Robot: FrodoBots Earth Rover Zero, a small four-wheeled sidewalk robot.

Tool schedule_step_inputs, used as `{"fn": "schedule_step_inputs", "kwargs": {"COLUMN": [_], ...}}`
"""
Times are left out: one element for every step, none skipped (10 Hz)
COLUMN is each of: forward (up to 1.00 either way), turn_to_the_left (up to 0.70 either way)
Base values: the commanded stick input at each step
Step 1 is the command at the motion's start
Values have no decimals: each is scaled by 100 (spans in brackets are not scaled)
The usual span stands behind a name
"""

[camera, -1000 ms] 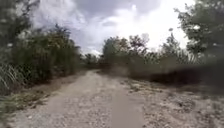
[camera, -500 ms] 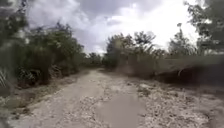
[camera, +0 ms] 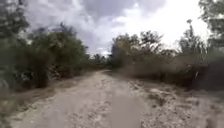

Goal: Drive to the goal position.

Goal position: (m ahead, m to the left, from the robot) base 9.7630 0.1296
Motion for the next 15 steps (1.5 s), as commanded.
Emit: {"fn": "schedule_step_inputs", "kwargs": {"forward": [70,70,70,70,70,70,70,70,70,70,70,70,70,70,70], "turn_to_the_left": [0,0,0,0,0,0,0,6,35,35,16,0,0,0,0]}}
